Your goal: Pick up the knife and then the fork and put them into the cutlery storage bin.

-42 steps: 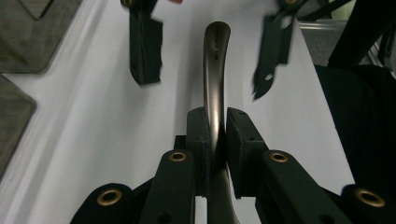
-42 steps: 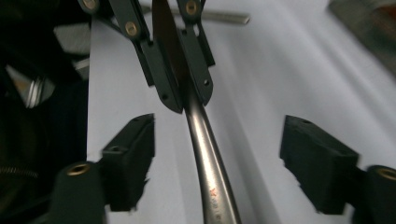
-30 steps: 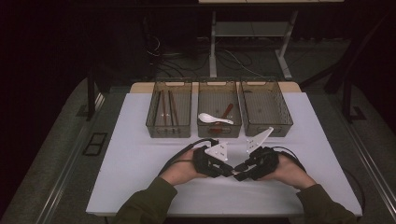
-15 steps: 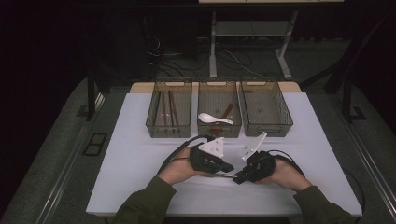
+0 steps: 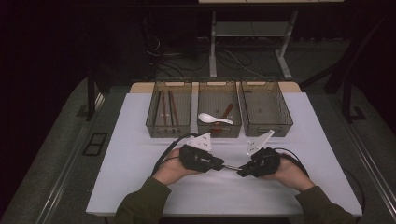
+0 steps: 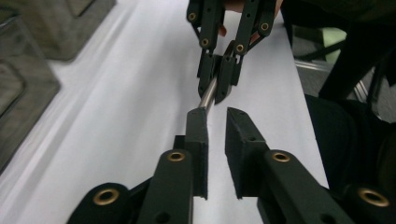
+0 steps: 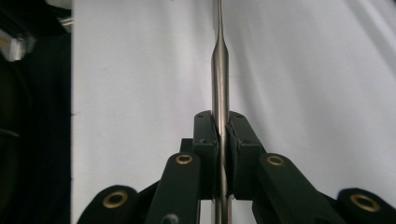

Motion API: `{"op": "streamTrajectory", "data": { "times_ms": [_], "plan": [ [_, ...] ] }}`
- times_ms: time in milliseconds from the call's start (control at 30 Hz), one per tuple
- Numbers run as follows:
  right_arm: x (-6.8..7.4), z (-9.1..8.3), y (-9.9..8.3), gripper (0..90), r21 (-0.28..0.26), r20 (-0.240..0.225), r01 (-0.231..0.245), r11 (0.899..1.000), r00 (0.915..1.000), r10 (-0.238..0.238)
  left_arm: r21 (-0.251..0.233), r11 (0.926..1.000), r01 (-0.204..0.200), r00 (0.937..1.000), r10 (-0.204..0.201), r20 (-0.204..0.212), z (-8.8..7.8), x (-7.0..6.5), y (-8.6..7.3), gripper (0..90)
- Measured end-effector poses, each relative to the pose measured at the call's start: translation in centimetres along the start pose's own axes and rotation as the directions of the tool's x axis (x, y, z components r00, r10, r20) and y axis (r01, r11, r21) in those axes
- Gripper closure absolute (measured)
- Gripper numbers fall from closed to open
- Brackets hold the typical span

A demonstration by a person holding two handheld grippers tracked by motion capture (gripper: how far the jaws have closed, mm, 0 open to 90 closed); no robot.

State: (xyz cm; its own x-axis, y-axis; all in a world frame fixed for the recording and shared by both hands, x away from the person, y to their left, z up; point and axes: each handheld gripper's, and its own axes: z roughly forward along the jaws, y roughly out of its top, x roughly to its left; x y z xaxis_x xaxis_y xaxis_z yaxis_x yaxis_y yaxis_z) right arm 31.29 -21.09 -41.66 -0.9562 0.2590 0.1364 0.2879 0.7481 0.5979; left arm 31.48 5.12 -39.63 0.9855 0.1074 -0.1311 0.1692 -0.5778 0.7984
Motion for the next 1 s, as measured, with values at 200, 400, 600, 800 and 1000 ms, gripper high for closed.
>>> {"op": "streamTrajectory", "data": {
  "times_ms": [200, 400, 600, 800, 1000],
  "plan": [
    [-0.4, -0.6, -0.5, 83.6, -0.009, 0.039, -0.029, 1.000, 0.9988, 0.030, -0.022, 0.9993, 0.032, 0.9972, -0.033, -0.067, -1.6, 0.0, -1.4, 63.9],
    [-0.8, -1.4, -1.0, 83.6, -0.019, 0.081, -0.079, 0.997, 0.9935, 0.080, -0.030, 0.9964, 0.079, 0.9867, -0.083, -0.140, -3.0, -0.3, -3.1, 55.4],
    [-1.1, -2.3, -1.4, 83.6, -0.057, 0.117, -0.138, 0.989, 0.9827, 0.144, -0.046, 0.9921, 0.116, 0.9718, -0.123, -0.201, -4.4, -0.9, -5.2, 43.9],
    [-1.4, -3.2, -1.6, 83.5, -0.083, 0.139, -0.145, 0.986, 0.9780, 0.156, -0.113, 0.9809, 0.158, 0.9477, -0.183, -0.261, -5.8, -1.9, -7.6, 29.6],
    [-1.5, -4.1, -1.3, 83.6, -0.107, 0.152, -0.160, 0.981, 0.9727, 0.175, -0.141, 0.9694, 0.201, 0.9164, -0.237, -0.323, -7.1, -2.7, -9.3, 13.0]
  ]
}}
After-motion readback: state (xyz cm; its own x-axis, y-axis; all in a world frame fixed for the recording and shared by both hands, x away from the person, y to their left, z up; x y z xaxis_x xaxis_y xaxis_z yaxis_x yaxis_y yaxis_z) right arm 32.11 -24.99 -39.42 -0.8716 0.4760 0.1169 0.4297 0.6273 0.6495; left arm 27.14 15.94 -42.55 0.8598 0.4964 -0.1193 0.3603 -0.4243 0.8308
